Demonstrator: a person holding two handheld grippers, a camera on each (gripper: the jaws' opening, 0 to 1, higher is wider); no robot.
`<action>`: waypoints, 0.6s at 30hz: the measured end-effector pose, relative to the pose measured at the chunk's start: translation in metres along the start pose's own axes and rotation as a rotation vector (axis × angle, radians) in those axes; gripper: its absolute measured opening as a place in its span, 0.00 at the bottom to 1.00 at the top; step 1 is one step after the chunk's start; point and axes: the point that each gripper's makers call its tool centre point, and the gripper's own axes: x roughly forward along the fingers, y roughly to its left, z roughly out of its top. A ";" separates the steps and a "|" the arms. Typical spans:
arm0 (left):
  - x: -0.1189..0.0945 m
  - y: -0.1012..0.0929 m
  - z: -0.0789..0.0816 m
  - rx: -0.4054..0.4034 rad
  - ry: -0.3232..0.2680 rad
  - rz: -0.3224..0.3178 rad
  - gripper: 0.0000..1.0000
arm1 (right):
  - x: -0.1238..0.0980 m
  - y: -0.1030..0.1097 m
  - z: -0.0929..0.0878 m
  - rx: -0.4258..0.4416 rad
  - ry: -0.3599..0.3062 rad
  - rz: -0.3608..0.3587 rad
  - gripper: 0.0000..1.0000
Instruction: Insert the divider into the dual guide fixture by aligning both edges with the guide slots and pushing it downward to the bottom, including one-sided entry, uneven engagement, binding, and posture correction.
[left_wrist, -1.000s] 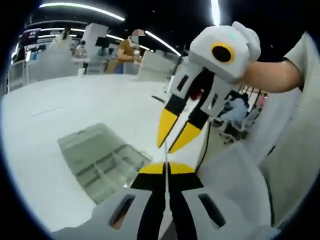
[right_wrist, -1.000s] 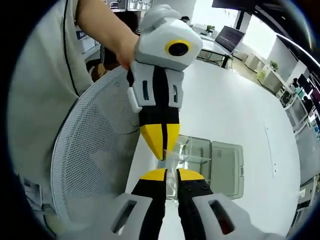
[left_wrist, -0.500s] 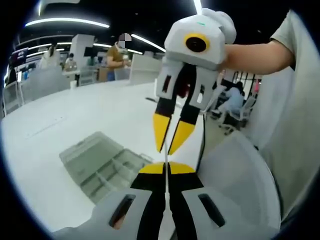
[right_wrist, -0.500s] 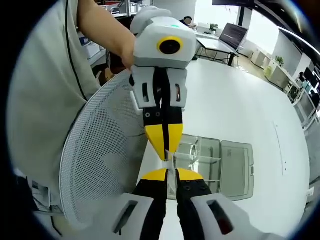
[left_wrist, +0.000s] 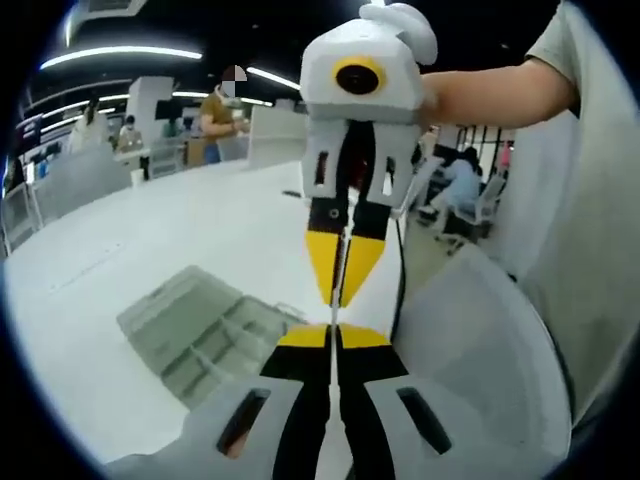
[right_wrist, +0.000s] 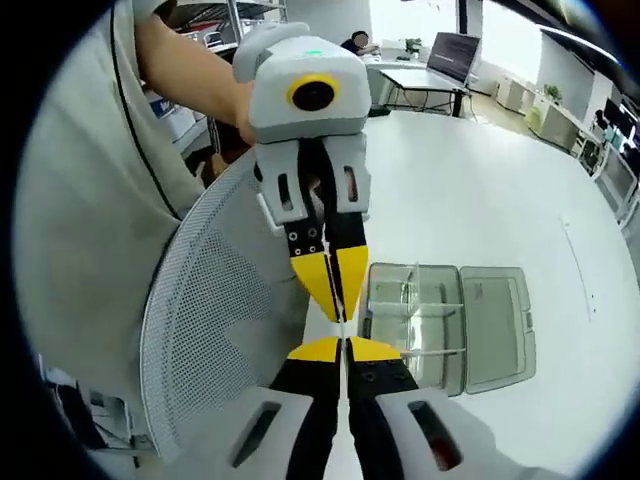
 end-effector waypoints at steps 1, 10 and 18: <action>0.001 0.002 0.000 -0.008 0.001 0.006 0.00 | 0.000 -0.001 0.000 0.010 -0.004 0.000 0.00; 0.000 0.012 -0.001 -0.106 -0.003 0.041 0.04 | -0.003 -0.002 0.001 0.192 -0.035 0.019 0.00; -0.001 0.014 -0.005 -0.109 0.013 0.057 0.05 | -0.003 -0.003 0.003 0.320 -0.040 0.024 0.00</action>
